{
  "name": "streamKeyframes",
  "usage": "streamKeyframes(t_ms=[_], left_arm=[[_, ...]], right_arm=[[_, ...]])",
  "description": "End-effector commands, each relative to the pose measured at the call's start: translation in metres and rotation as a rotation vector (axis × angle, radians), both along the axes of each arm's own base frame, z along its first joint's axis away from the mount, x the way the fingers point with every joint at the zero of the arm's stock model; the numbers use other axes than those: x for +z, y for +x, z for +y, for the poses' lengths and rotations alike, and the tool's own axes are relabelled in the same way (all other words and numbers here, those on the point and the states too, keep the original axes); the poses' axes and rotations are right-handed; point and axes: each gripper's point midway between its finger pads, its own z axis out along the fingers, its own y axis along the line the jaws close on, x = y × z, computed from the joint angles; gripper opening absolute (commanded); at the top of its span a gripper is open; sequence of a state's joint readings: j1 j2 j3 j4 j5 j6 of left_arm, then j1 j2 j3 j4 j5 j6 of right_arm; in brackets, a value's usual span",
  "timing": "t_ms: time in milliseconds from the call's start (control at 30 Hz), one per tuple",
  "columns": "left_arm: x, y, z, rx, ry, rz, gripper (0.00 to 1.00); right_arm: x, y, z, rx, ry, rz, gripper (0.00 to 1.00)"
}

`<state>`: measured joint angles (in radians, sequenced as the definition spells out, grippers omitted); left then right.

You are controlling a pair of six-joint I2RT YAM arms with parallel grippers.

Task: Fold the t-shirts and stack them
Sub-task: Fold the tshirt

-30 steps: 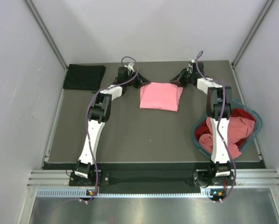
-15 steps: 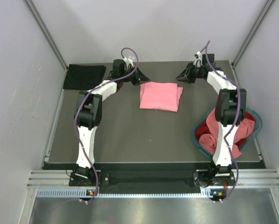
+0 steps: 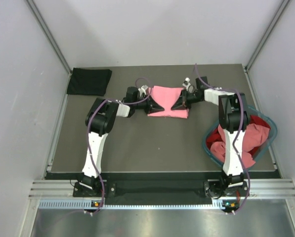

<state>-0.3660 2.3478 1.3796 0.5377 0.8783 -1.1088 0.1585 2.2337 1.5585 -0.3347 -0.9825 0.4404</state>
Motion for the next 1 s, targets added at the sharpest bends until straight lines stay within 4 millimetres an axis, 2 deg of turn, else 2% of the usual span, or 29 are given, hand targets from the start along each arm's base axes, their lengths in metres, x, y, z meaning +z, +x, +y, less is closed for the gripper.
streamKeyframes(t_ms=[0,133,200,233,267,333,400,467,533,567,600,733,800,867,900,967], left_arm=[[0.010,0.007,0.007,0.014,-0.043,-0.075,0.00],[-0.009,0.002,0.020,0.021,0.015,-0.015,0.00],[0.000,0.006,0.020,-0.002,0.049,-0.072,0.00],[-0.003,0.000,0.019,-0.017,0.088,-0.027,0.00],[0.018,0.005,0.014,-0.027,0.096,-0.080,0.00],[0.031,0.004,0.010,-0.045,0.116,-0.123,0.00],[0.054,0.002,0.001,-0.047,0.092,-0.145,0.00],[0.067,0.000,-0.006,-0.046,0.071,-0.172,0.00],[0.066,-0.001,-0.006,-0.029,0.064,-0.154,0.00],[0.055,-0.004,-0.004,-0.025,0.066,-0.129,0.00],[0.050,-0.003,-0.002,-0.015,0.065,-0.109,0.00],[0.014,-0.008,0.007,0.006,0.096,-0.053,0.00],[-0.009,-0.012,0.012,0.009,0.120,-0.005,0.00],[-0.022,-0.016,0.019,0.016,0.134,0.031,0.00],[-0.027,-0.016,0.022,0.021,0.152,0.032,0.00],[-0.033,-0.021,0.030,0.018,0.184,0.050,0.00]], right_arm=[[-0.017,-0.011,-0.003,0.061,0.046,-0.026,0.04],[-0.030,-0.017,-0.022,0.034,0.003,-0.005,0.04],[-0.017,-0.015,-0.024,0.037,0.000,-0.023,0.04],[-0.010,-0.014,-0.021,0.041,0.002,-0.037,0.04],[0.001,-0.010,-0.019,0.046,0.007,-0.064,0.04],[0.023,-0.012,-0.011,0.063,0.034,-0.084,0.04],[0.041,-0.012,-0.002,0.067,0.053,-0.107,0.04],[0.045,-0.016,0.006,0.086,0.075,-0.106,0.04],[0.041,-0.024,0.021,0.123,0.090,-0.090,0.04],[0.040,-0.026,0.026,0.141,0.102,-0.084,0.05],[0.028,-0.030,0.032,0.155,0.100,-0.053,0.05],[0.005,-0.034,0.043,0.179,0.118,-0.005,0.05],[-0.004,-0.034,0.042,0.169,0.128,0.025,0.04],[-0.009,-0.037,0.037,0.161,0.127,0.035,0.04],[-0.005,-0.039,0.035,0.161,0.126,0.021,0.04],[-0.010,-0.045,0.022,0.141,0.116,0.031,0.04]])
